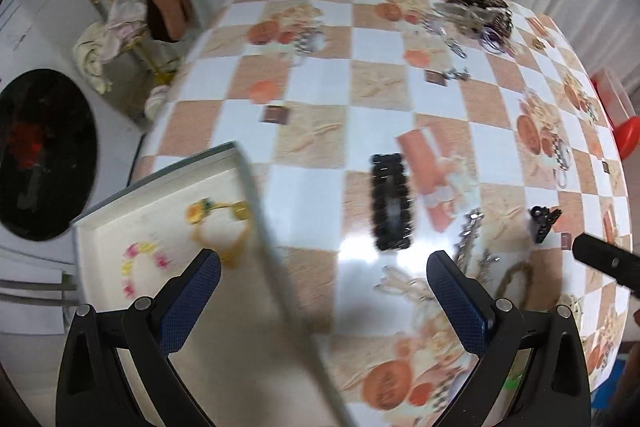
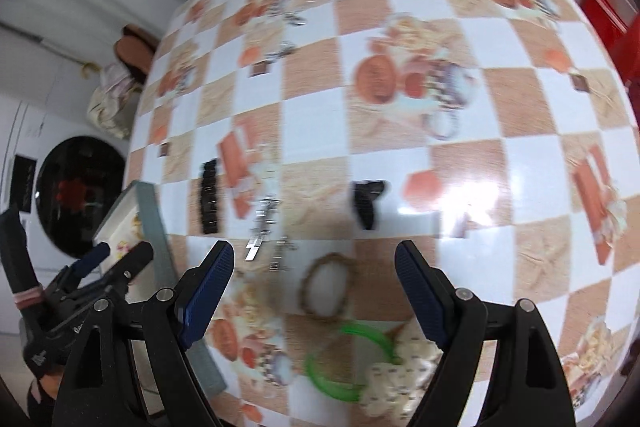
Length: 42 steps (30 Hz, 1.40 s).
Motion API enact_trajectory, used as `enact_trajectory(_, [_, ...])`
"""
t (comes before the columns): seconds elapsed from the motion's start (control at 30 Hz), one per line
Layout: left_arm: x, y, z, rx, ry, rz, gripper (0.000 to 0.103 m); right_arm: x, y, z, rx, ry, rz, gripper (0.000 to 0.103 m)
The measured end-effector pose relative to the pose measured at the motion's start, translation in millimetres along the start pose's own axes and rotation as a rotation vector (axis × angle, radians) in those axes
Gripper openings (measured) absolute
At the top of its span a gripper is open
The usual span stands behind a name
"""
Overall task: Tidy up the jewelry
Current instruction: 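Move both open tools back over the table, then grasp black jeweled hair clip with left tool while right tool grasps black claw clip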
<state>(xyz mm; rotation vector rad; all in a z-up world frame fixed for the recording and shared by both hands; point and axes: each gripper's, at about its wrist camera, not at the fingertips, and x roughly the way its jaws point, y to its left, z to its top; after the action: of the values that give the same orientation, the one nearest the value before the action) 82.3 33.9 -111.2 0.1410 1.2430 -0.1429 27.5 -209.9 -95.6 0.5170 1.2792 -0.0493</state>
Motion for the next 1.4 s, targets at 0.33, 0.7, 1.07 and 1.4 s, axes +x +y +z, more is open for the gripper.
enact_trajectory(0.33, [33.1, -27.6, 22.7, -0.004, 0.049, -0.050, 0.103, 10.0, -28.0, 5.0, 0.052, -0.001, -0.057, 0.085])
enact_trajectory(0.7, [63.0, -33.7, 33.6, -0.009, 0.070, -0.028, 0.102, 37.9, -21.9, 13.5, 0.007, 0.018, -0.098, 0.085])
enact_trajectory(1.07, [79.1, -33.8, 33.7, 0.010, 0.093, -0.020, 0.089, 55.8, -12.1, 17.6, -0.039, 0.014, -0.148, 0.085])
enact_trajectory(1.4, [79.0, -41.5, 33.3, 0.012, 0.076, -0.030, 0.078, 64.1, 8.9, 15.2, -0.153, -0.020, -0.297, 0.066])
